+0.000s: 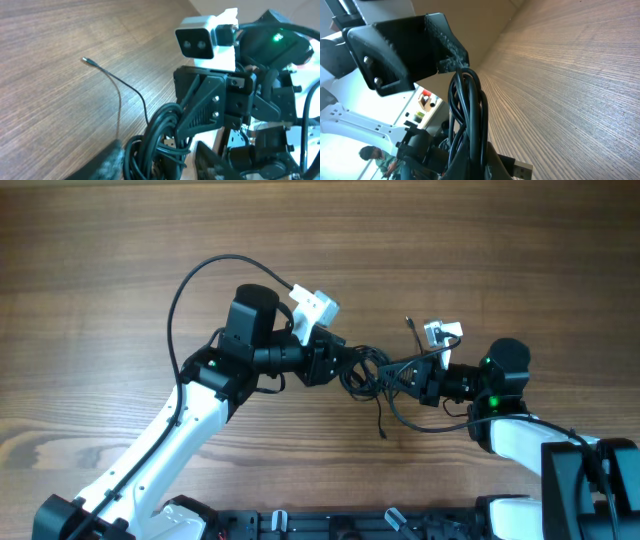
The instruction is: Untangle cables
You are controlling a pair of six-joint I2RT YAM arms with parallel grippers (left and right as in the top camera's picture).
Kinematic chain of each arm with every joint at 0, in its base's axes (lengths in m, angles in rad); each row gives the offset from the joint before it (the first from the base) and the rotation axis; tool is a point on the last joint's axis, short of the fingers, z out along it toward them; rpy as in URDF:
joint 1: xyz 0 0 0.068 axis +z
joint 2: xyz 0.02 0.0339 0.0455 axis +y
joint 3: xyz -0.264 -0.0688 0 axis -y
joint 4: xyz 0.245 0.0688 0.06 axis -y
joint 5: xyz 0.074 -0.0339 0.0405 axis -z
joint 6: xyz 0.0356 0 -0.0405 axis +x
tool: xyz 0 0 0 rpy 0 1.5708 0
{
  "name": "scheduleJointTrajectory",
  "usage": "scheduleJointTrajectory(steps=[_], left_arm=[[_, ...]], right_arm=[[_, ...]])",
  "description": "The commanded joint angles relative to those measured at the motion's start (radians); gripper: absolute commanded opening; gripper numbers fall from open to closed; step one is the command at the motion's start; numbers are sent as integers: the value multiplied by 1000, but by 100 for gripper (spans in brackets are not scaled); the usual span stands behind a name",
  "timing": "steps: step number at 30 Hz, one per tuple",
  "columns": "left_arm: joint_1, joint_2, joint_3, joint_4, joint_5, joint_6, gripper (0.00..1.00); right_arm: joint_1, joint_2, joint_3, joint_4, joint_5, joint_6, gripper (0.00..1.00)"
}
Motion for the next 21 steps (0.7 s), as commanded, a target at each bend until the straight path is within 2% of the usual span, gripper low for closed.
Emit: scheduleJointTrajectory(steps=[1,3,5,7,14,18,21], left_arm=[[6,-16,3,6,-25,-168,40],[6,-16,3,-16,-104,-281,39],[6,-16,3,-61,-244,-484,39],[6,-16,3,-77,-289,-625,41],[-9,-16,3,-84,-243,-886,33],[-50,-16,3,-80,-228,-948,33],[-93,-16,3,-77,-238,-946,34]], right_arm=[[6,-6,9,5,11,-6,4],[6,-6,10,5,11,-6,4],[6,-6,9,5,11,-6,4],[6,-6,9,5,11,-5,5],[6,-6,9,0,58,23,4],[6,-6,9,-77,143,22,4],[6,-6,9,-96,160,23,5]])
